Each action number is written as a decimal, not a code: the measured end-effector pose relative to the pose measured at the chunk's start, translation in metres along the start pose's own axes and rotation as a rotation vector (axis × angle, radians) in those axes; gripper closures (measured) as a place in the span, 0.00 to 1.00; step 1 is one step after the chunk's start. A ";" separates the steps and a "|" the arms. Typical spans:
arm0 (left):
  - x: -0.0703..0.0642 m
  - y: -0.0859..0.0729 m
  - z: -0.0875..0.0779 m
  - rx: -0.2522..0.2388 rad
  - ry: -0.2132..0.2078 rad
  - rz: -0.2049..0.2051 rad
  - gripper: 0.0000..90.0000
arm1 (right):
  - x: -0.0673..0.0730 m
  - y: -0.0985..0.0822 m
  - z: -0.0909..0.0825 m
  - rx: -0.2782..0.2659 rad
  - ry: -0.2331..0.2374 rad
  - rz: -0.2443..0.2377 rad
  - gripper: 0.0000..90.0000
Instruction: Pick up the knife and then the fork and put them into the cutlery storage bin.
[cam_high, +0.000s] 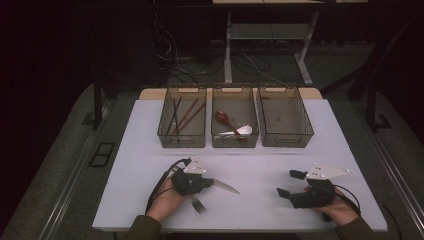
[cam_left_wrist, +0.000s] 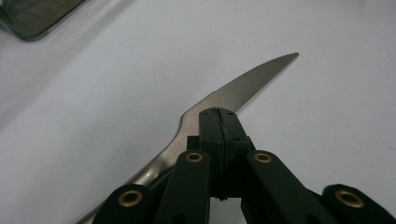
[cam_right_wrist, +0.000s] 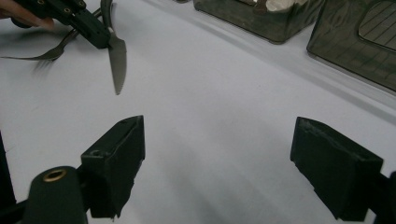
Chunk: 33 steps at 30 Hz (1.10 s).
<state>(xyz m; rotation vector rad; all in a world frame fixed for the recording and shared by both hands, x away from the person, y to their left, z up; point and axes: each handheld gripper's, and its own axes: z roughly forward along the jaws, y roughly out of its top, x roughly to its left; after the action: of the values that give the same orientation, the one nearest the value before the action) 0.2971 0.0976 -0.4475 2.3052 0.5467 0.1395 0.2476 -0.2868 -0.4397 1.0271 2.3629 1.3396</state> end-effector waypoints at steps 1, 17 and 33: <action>0.001 0.001 0.001 0.004 0.002 0.004 0.99 | 0.000 0.000 0.000 0.000 0.001 -0.001 0.20; 0.024 0.019 0.019 -0.020 0.030 -0.020 0.99 | 0.001 0.000 0.001 0.004 -0.005 -0.011 0.20; 0.032 0.028 0.017 -0.029 0.005 -0.027 0.92 | 0.001 0.000 0.001 0.010 0.000 -0.022 0.20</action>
<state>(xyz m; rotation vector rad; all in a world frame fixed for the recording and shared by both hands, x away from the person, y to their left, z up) 0.3401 0.0825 -0.4426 2.2691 0.5741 0.1399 0.2469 -0.2857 -0.4403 1.0013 2.3764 1.3220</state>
